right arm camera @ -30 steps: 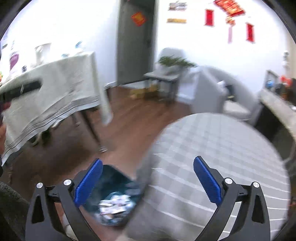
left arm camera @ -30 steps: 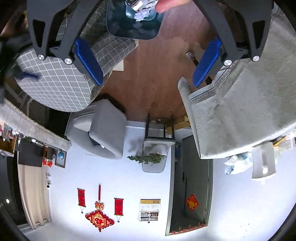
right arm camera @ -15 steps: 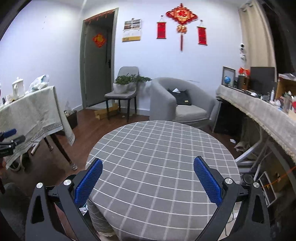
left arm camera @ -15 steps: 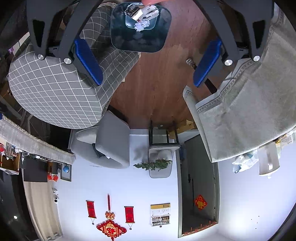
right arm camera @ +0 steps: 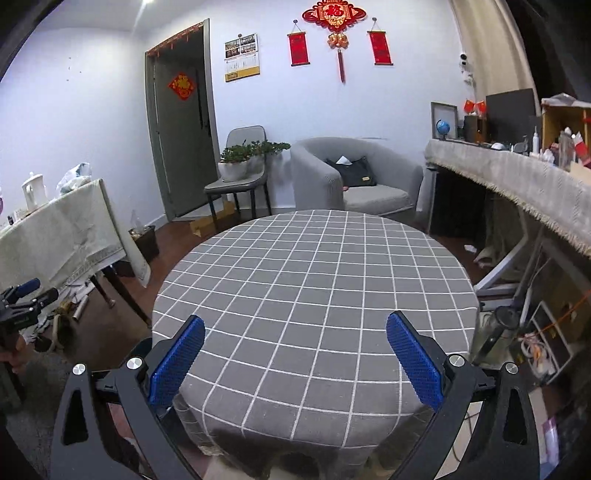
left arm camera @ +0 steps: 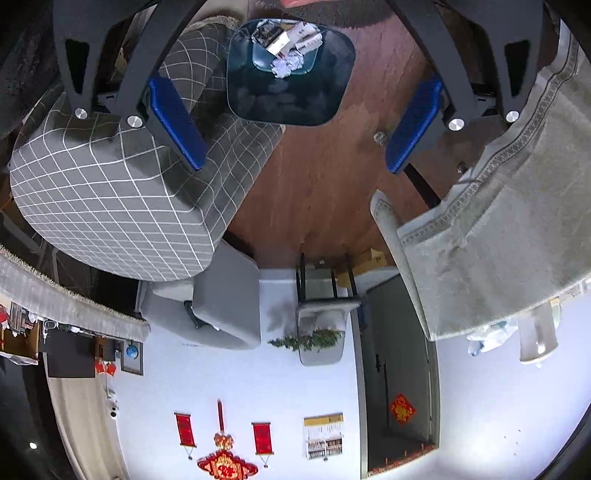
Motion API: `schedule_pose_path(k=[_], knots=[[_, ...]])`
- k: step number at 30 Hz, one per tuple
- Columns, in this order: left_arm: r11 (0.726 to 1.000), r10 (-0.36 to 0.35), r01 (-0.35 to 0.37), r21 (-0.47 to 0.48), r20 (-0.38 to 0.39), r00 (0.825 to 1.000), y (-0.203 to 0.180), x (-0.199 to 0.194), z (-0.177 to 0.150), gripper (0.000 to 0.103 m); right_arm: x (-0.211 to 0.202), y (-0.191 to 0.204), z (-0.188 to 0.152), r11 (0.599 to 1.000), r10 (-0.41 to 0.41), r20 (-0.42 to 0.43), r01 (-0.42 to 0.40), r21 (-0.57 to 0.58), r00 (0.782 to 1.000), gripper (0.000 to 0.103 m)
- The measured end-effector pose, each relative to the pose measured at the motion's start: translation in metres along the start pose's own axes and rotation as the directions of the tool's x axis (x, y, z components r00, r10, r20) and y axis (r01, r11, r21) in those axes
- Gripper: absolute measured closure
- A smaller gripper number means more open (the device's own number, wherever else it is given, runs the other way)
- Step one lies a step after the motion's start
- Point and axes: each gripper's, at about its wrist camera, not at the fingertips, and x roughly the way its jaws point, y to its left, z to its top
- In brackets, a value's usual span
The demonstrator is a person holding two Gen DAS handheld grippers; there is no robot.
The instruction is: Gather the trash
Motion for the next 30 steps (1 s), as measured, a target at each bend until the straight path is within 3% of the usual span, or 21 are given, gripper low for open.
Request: schedule_pose_path(k=[5,10,30], knots=[[0.999,0.008,-0.008,0.038,-0.002,1.000,-0.008,-0.001,-0.004,0.003,-0.012,0.003,-0.002,0.999,0.033,0.050,-0.034,0.010,0.998,0.003],[1.000,-0.008,0.008,0.018,-0.006,1.000,-0.007,-0.001,-0.005,0.003,-0.014,0.011,-0.002,0.998,0.068,0.056,-0.068,-0.008,0.996,0.003],[0.999,-0.022,0.021,-0.026,-0.024,0.999,0.000,0.003,-0.006,0.003,-0.013,0.019,-0.002,0.997,0.068,0.050,-0.067,-0.026,0.996,0.003]])
